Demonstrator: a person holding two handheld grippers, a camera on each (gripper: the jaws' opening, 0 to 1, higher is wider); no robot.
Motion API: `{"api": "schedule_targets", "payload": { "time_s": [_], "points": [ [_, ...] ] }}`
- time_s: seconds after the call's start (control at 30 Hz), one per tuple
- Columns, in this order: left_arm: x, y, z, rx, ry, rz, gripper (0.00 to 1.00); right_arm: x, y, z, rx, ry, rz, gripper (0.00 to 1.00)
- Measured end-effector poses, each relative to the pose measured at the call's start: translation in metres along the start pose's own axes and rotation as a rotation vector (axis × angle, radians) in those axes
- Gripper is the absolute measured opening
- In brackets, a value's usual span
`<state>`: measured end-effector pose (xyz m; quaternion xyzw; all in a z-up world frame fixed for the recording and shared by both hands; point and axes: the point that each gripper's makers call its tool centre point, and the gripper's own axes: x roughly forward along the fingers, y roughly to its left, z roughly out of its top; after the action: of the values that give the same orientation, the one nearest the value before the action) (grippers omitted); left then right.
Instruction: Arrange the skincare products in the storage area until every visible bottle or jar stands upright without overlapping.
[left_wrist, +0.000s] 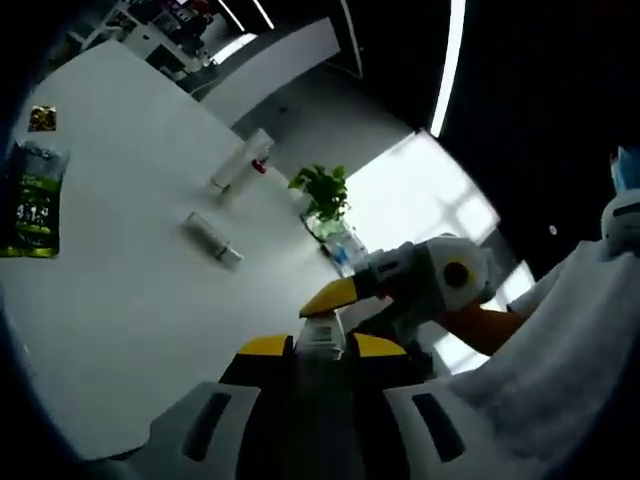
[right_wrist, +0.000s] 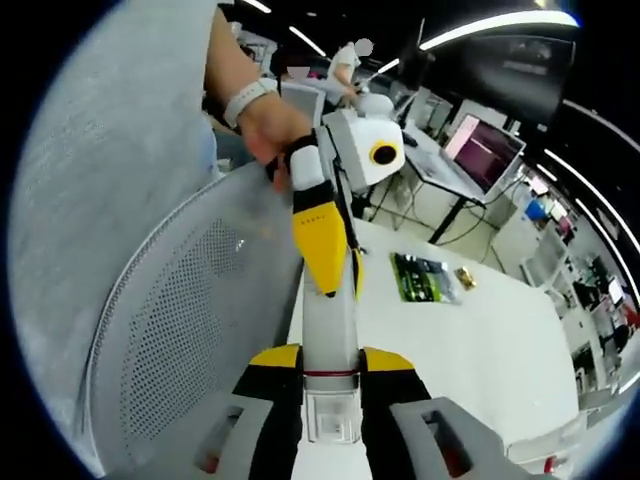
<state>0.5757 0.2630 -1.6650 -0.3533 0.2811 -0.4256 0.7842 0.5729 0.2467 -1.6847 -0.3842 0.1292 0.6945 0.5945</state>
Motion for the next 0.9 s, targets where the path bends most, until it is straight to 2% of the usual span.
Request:
{"api": "schedule_targets", "payload": {
  "time_s": [0.17,0.33,0.4,0.47,0.53,0.6,0.63,0.7,0.77,0.83,0.87,0.9],
  "points": [
    [-0.004,0.003,0.005,0.002,-0.026,0.033,0.18,0.007,-0.001,0.001,0.043,0.007,-0.017,0.17],
    [-0.006,0.011,0.013,-0.027,-0.06,0.074,0.18,0.011,-0.013,-0.002,0.106,0.024,-0.104,0.18],
    [-0.006,0.014,0.021,-0.088,-0.119,0.083,0.18,0.012,-0.017,-0.007,0.106,0.052,-0.133,0.22],
    [-0.006,0.021,0.025,-0.131,-0.157,0.103,0.18,0.013,-0.02,-0.011,0.129,0.066,-0.153,0.33],
    [-0.004,0.023,0.028,-0.189,-0.188,0.097,0.18,0.012,-0.026,-0.011,0.185,0.042,-0.195,0.36],
    [-0.003,0.026,0.027,-0.208,-0.195,0.105,0.18,0.008,-0.033,-0.016,0.258,0.04,-0.244,0.38],
    [-0.003,0.031,0.027,-0.224,-0.207,0.124,0.18,0.005,-0.039,-0.022,0.345,0.041,-0.289,0.4],
    [-0.005,0.037,0.029,-0.26,-0.226,0.132,0.18,0.001,-0.045,-0.03,0.442,0.026,-0.328,0.49],
    [-0.008,0.04,0.03,-0.263,-0.233,0.141,0.18,-0.005,-0.048,-0.041,0.57,0.003,-0.355,0.53],
    [-0.01,0.041,0.035,-0.268,-0.263,0.136,0.18,-0.008,-0.045,-0.047,0.752,-0.052,-0.335,0.51],
    [-0.012,0.04,0.037,-0.259,-0.276,0.135,0.18,-0.009,-0.042,-0.048,0.91,-0.105,-0.311,0.5],
    [-0.013,0.039,0.039,-0.243,-0.291,0.137,0.18,-0.008,-0.038,-0.047,1.029,-0.146,-0.284,0.5]
  ]
}}
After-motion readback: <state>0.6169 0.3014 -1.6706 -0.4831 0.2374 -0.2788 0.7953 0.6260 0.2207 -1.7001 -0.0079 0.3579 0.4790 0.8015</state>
